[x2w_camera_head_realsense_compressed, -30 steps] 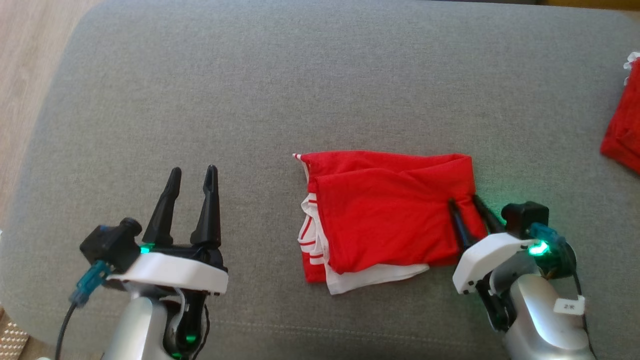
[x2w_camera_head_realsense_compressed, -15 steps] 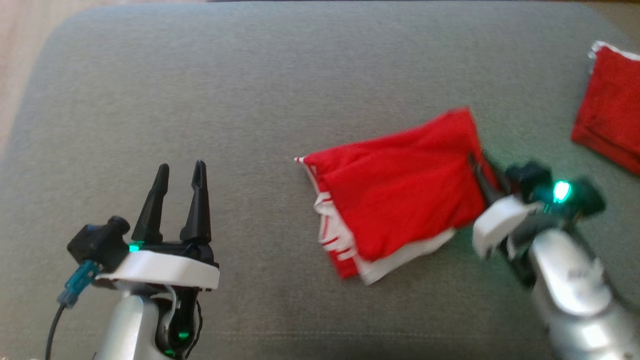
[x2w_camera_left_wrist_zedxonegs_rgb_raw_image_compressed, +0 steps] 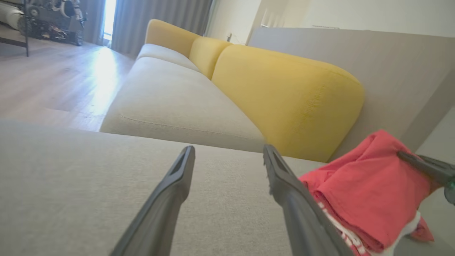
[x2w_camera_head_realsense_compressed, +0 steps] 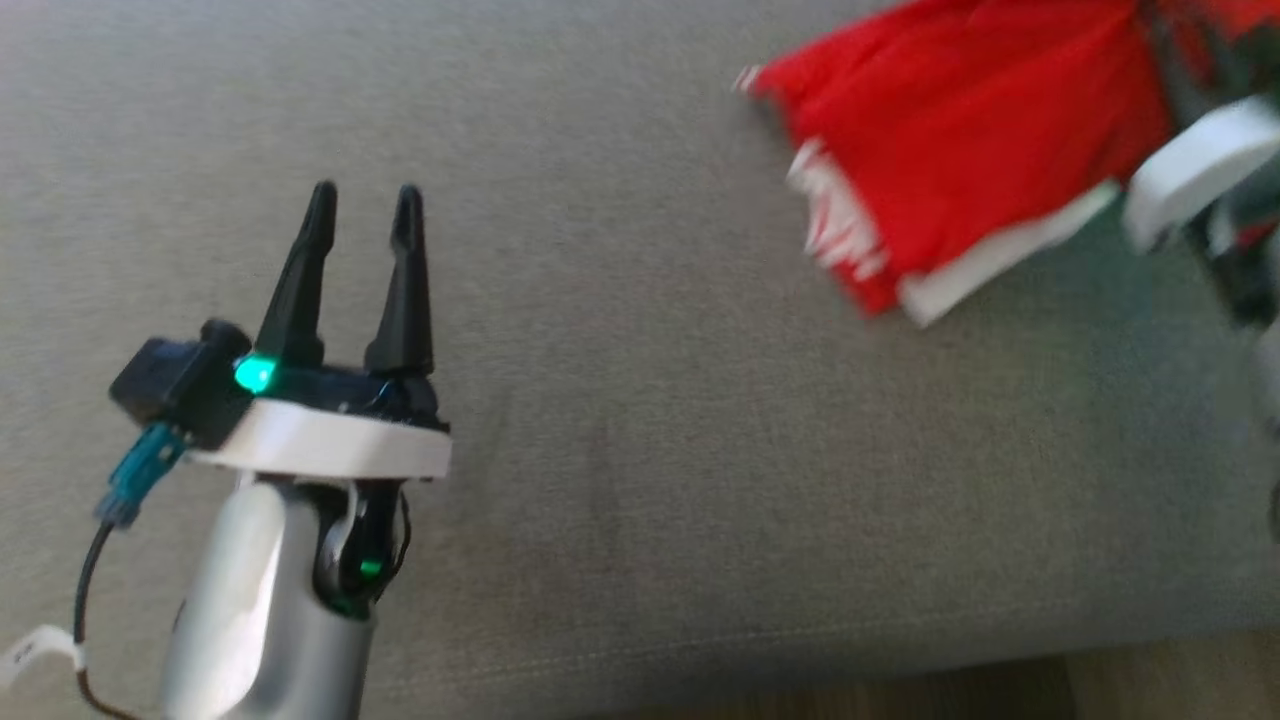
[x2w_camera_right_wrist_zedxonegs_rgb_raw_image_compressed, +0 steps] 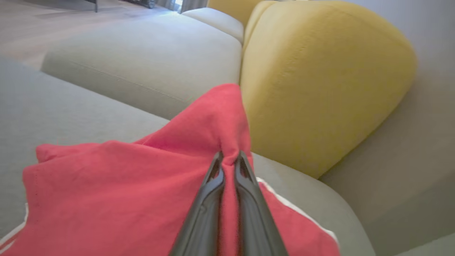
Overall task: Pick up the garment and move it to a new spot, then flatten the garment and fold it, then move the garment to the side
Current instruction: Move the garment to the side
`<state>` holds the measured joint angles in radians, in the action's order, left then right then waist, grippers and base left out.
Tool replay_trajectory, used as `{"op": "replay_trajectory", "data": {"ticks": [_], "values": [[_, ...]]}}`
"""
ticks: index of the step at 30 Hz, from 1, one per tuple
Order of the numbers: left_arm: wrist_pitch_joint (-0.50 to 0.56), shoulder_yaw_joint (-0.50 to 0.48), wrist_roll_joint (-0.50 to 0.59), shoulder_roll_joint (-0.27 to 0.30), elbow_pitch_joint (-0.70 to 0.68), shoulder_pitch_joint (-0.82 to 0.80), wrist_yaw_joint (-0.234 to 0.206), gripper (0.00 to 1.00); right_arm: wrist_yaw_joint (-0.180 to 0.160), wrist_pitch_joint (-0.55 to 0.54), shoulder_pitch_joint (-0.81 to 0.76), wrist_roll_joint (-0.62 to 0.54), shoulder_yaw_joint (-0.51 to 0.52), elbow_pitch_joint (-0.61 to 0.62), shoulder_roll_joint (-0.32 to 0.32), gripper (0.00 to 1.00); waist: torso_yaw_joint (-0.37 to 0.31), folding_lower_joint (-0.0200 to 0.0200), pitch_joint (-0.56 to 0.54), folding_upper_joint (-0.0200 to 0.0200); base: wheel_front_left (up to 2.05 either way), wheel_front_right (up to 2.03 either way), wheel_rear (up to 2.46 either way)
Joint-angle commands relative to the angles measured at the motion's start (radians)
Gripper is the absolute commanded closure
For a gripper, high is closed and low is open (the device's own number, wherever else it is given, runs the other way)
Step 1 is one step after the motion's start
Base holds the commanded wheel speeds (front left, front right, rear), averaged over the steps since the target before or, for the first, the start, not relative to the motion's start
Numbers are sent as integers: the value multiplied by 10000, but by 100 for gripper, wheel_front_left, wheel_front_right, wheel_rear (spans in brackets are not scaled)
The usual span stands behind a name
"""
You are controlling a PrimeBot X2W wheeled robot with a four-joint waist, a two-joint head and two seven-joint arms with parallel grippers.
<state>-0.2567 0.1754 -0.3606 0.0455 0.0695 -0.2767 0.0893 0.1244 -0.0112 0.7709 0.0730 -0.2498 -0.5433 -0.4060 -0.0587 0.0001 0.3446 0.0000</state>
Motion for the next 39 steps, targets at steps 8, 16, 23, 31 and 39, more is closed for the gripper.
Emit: {"op": "replay_trajectory", "data": {"ticks": [8,16,23,31,39], "values": [[-51,156,606,47,-325,-967,229,0,63,-820,1110,-617,1892,-593,-533,100,-869,-1,952,0,0,0,0],[-51,341,813,47,-485,-1012,313,0,63,-1044,1085,-1087,2632,-983,-269,100,-1167,-1,1092,0,0,0,0],[-51,379,901,47,-459,-1010,359,0,63,-1060,1075,-1392,3151,-1150,155,60,-1206,-1,1209,0,0,0,0],[-51,368,774,47,-303,-958,386,0,63,-843,1016,-1701,3449,-992,321,0,-1080,-1,942,0,0,0,0],[-51,174,376,47,-377,-697,304,0,63,-364,778,-1700,3350,-66,883,0,-656,-1,87,0,0,0,0]]}}
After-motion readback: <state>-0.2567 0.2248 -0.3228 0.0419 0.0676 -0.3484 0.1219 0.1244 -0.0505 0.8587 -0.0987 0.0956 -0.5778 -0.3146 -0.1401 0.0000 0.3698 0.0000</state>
